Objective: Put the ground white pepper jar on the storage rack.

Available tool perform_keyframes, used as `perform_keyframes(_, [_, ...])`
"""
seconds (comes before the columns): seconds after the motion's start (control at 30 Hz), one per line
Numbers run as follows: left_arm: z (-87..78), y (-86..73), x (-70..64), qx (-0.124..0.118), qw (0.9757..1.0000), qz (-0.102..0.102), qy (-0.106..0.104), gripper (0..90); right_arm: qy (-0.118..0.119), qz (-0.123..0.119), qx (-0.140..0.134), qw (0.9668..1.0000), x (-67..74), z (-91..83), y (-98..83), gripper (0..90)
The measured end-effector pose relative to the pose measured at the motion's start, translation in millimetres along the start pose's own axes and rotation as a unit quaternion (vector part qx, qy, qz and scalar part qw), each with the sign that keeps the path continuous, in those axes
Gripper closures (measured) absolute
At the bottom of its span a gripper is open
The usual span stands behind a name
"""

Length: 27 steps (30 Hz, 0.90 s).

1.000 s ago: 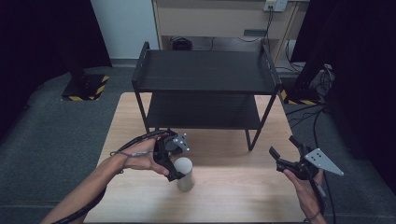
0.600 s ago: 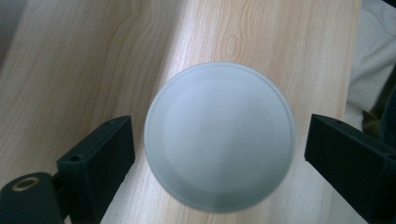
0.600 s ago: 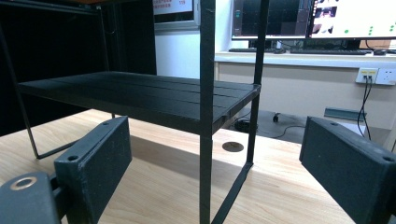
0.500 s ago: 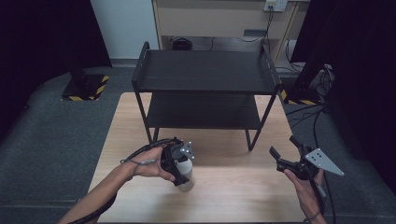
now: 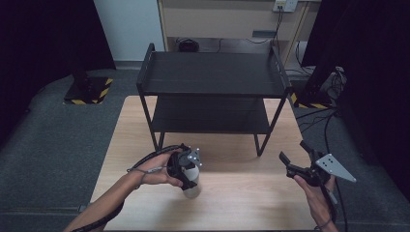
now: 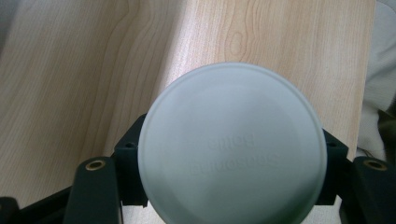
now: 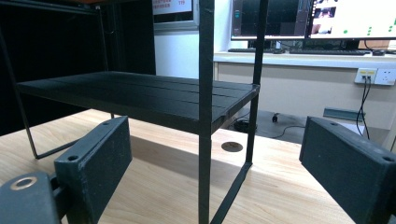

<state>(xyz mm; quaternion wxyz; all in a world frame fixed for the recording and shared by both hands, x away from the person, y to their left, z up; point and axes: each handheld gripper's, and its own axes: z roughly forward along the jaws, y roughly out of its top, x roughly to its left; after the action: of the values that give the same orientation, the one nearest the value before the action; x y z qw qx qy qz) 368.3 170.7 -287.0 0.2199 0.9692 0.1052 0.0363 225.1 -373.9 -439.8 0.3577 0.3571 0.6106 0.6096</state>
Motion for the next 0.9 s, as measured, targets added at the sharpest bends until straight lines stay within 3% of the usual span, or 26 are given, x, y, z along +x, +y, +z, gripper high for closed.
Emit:
perform_keyframes(0.1, [-3.6,5.3,-0.5,0.014,0.9999,0.003,-0.003,32.7,0.0,0.0,-0.001,1.0,0.2,-0.2,-0.1,9.1])
perform_keyframes(0.2, [-9.4,5.6,-0.3,0.01,0.9999,0.001,-0.006,32.7,0.0,0.0,-0.001,1.0,0.0,-0.4,0.0,9.1])
perform_keyframes(0.27, [-18.4,6.7,0.2,0.009,0.9999,-0.002,-0.008,32.7,0.0,0.0,-0.002,1.0,-0.2,-0.4,-0.1,9.1])
perform_keyframes(0.3, [-32.6,9.4,1.5,0.009,0.9999,-0.001,-0.009,32.8,0.0,0.0,-0.001,1.0,-0.1,-0.4,-0.2,9.1])
perform_keyframes(0.4, [-42.0,11.5,2.9,0.008,0.9999,-0.001,-0.01,32.8,0.001,0.0,0.0,1.0,0.0,-0.3,-0.1,9.2])
perform_keyframes(0.43, [-55.8,16.2,4.0,0.009,0.9999,0.002,-0.007,32.8,0.001,0.0,0.0,1.0,0.3,0.0,0.0,9.2])
perform_keyframes(0.47, [-55.8,16.2,4.0,0.009,0.9999,0.002,-0.007,32.8,0.001,0.0,0.0,1.0,0.3,0.0,0.0,9.2])
perform_keyframes(0.5, [-71.2,21.6,5.5,0.009,0.9999,0.003,-0.004,32.8,0.001,-0.001,0.001,1.0,0.7,0.1,0.3,9.3])
perform_keyframes(0.53, [-71.2,21.6,5.5,0.009,0.9999,0.003,-0.004,32.8,0.001,-0.001,0.001,1.0,0.7,0.1,0.3,9.3])
perform_keyframes(0.57, [-88.4,28.6,6.5,0.01,0.9999,0.011,-0.001,32.8,0.001,-0.002,0.001,1.0,0.8,0.2,0.2,9.2])
perform_keyframes(0.6, [-88.4,28.6,6.5,0.01,0.9999,0.011,-0.001,32.8,0.001,-0.002,0.001,1.0,0.8,0.2,0.2,9.2])
perform_keyframes(0.63, [-106.5,35.7,7.4,0.007,0.9999,0.014,0.0,32.8,0.0,0.001,0.001,1.0,1.1,0.3,0.2,9.2])
perform_keyframes(0.67, [-106.5,35.7,7.4,0.007,0.9999,0.014,0.0,32.8,0.0,0.001,0.001,1.0,1.1,0.3,0.2,9.2])
perform_keyframes(0.7, [-124.9,46.8,6.7,0.013,0.9996,0.022,0.006,32.8,0.0,-0.001,0.001,1.0,1.1,0.6,-0.2,9.3])
perform_keyframes(0.73, [-124.9,46.8,6.7,0.013,0.9996,0.022,0.006,32.8,0.0,0.0,0.002,1.0,1.2,0.6,0.0,9.3])
perform_keyframes(0.83, [-163.3,70.4,4.9,0.02,0.9991,0.035,0.015,32.8,0.0,0.0,0.002,1.0,1.7,0.4,-0.1,9.3])
perform_keyframes(0.87, [-163.3,70.4,4.9,0.02,0.9991,0.035,0.015,32.8,0.0,0.0,0.002,1.0,1.7,0.4,-0.1,9.3])
perform_keyframes(0.9, [-183.9,81.2,4.9,0.017,0.9989,0.041,0.014,32.8,0.0,0.0,0.004,1.0,1.6,0.3,-0.2,9.3])
